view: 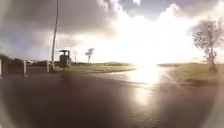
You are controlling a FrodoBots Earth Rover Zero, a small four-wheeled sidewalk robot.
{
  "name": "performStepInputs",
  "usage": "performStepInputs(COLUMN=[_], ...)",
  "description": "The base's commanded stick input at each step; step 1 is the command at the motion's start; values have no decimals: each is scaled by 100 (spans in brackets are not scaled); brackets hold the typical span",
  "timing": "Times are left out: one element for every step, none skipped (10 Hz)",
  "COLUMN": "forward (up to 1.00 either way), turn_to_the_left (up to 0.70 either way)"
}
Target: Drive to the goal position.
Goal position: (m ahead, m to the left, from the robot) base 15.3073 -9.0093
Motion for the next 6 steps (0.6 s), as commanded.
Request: performStepInputs(forward=[0,0,0,0,0,0], turn_to_the_left=[-70,-70,-70,-70,-70,-70])
